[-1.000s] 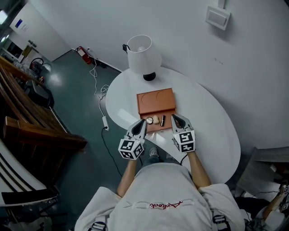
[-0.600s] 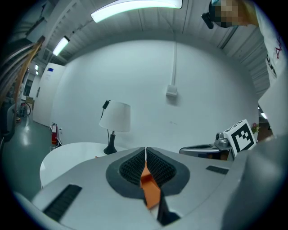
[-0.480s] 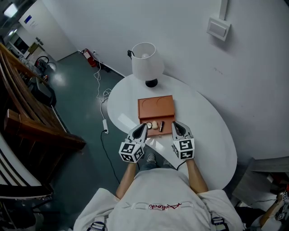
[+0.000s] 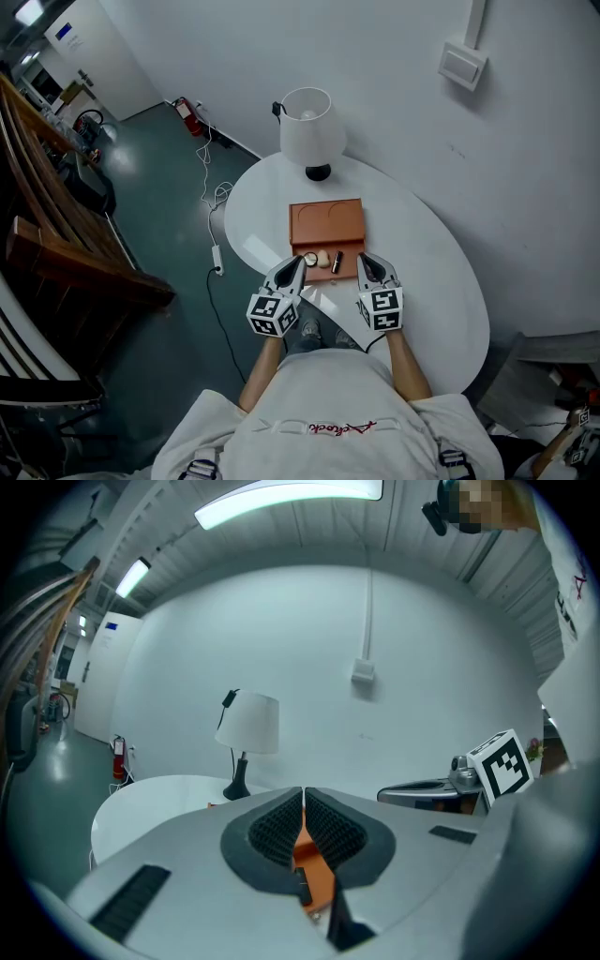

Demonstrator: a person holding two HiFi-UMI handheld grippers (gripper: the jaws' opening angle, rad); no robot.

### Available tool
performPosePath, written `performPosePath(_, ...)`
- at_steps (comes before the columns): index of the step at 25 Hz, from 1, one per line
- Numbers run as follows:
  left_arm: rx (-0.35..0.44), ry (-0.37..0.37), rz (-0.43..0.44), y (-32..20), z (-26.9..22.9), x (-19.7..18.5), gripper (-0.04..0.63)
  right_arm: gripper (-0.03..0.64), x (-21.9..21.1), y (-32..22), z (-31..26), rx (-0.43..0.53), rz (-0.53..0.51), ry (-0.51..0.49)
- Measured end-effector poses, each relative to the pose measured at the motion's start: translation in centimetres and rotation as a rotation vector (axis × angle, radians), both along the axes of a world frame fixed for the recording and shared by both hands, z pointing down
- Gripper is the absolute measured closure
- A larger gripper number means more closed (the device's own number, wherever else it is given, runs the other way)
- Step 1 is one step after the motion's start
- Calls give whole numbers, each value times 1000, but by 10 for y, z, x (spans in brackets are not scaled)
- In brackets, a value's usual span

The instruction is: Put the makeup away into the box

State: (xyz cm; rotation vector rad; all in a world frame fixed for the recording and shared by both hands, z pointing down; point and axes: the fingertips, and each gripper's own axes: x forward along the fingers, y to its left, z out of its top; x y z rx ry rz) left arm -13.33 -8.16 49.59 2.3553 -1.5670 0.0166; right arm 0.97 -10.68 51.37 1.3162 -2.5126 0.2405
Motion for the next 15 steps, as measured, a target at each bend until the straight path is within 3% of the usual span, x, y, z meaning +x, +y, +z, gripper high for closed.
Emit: performPosePath(15, 4, 3, -1, 3, 1, 6, 580, 599, 3, 2, 4, 1, -6, 22)
